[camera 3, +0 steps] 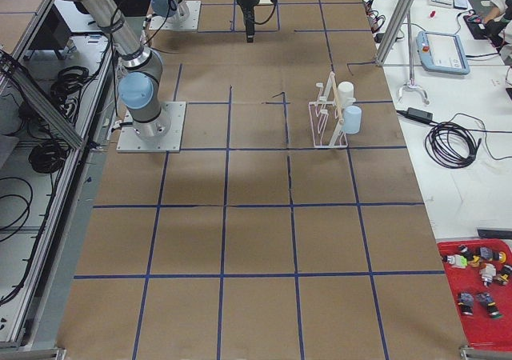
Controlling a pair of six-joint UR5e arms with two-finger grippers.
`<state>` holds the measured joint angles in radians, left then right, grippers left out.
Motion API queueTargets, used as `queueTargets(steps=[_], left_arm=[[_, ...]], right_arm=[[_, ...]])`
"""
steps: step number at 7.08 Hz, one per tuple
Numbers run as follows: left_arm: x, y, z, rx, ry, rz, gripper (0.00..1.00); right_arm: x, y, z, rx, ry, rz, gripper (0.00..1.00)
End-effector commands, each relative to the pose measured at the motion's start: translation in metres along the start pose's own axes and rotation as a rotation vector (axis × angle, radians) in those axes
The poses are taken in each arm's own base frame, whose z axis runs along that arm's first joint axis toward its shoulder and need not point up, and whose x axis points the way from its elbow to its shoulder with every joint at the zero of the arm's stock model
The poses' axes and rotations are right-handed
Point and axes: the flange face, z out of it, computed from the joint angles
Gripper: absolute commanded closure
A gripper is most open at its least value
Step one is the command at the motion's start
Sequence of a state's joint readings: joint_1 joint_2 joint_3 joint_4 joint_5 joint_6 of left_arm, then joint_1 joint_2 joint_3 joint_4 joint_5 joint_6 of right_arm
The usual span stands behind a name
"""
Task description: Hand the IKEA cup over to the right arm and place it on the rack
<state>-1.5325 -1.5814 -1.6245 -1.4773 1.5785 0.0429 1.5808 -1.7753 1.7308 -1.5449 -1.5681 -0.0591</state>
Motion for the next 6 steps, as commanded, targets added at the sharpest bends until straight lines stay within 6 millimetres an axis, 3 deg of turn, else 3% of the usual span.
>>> queueTargets(steps=[1,3,6], left_arm=[[0.000,0.000,0.000,0.000,0.000,0.002,0.00],[0.000,0.000,0.000,0.000,0.000,0.002,0.00],[0.000,0.000,0.000,0.000,0.000,0.002,0.00]], right_arm=[[0.001,-0.028,-0.004,0.000,-0.003,-0.002,0.00],[0.000,-0.052,-0.013,0.009,-0.024,0.001,0.00],[-0.001,-0.051,-0.013,0.009,-0.032,0.003,0.00]])
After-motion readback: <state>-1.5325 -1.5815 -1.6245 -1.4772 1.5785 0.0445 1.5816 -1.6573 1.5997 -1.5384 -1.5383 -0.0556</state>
